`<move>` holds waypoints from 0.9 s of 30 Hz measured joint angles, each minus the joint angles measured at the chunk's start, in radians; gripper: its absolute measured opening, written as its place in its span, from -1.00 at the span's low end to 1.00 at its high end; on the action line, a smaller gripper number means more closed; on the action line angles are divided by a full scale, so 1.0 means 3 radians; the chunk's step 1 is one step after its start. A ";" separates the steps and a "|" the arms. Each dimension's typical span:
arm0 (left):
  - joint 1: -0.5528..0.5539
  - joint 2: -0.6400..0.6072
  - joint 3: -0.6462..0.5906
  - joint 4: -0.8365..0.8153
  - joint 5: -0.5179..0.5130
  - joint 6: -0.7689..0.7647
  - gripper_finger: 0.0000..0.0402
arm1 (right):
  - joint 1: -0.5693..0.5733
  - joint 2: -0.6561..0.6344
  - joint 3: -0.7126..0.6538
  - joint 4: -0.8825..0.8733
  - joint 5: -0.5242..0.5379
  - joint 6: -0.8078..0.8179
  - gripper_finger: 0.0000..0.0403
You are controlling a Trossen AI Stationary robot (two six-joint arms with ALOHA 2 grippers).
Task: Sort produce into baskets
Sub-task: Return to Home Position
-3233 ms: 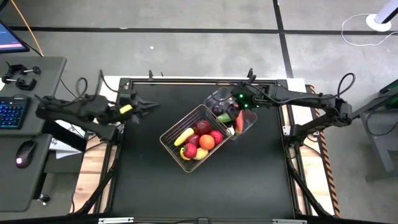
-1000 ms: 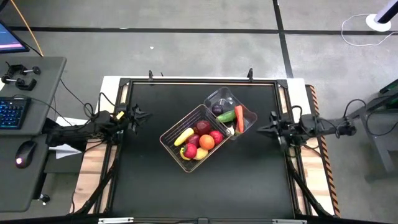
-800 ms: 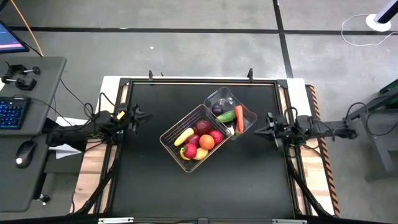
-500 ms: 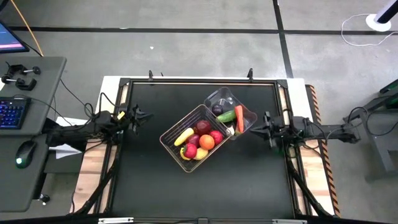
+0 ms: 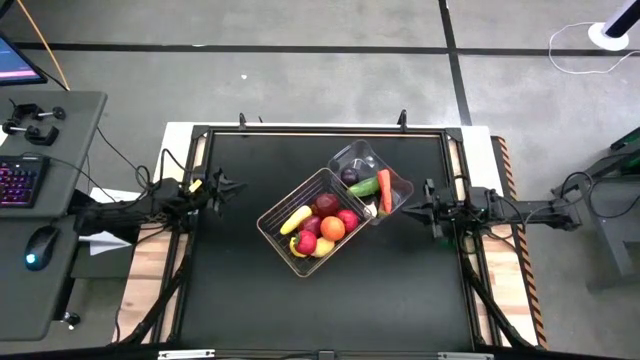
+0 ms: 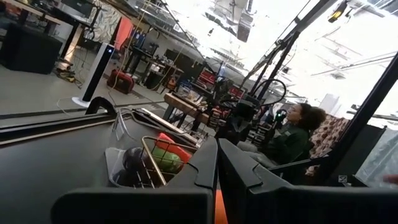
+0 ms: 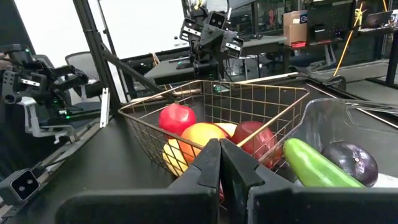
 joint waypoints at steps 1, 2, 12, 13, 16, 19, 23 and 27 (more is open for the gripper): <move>-0.0005 0.0000 0.0000 0.0003 0.0000 0.0000 -1.00 | 0.0000 0.0000 0.0000 0.0000 0.0000 0.0000 -1.00; -0.0014 0.0001 0.0000 0.0016 0.0000 0.0000 -1.00 | 0.0000 0.0000 0.0000 -0.0001 0.0001 0.0000 -1.00; -0.0059 0.0000 0.0000 -0.0385 -0.0001 0.0000 -1.00 | 0.0015 -0.0107 0.0001 0.0037 0.0001 -0.0001 -1.00; -0.0059 0.0001 0.0000 -0.0458 0.0007 0.0000 -1.00 | 0.0015 -0.0107 -0.0004 0.0037 0.0002 -0.0001 -1.00; -0.0066 0.0000 0.0001 -0.0441 0.0031 0.0001 -1.00 | 0.0015 -0.0108 -0.0005 0.0038 0.0001 -0.0001 -1.00; -0.0084 0.0000 0.0000 -0.0454 0.0034 0.0000 -1.00 | 0.0008 -0.0107 -0.0006 0.0038 0.0001 -0.0001 -1.00; -0.0140 0.0000 0.0000 -0.0449 0.0036 0.0000 -1.00 | 0.0005 -0.0088 -0.0006 0.0039 0.0001 -0.0001 -1.00; -0.0155 0.0010 0.0000 -0.0452 0.0038 0.0000 -1.00 | 0.0005 -0.0086 -0.0006 0.0041 0.0001 -0.0001 -1.00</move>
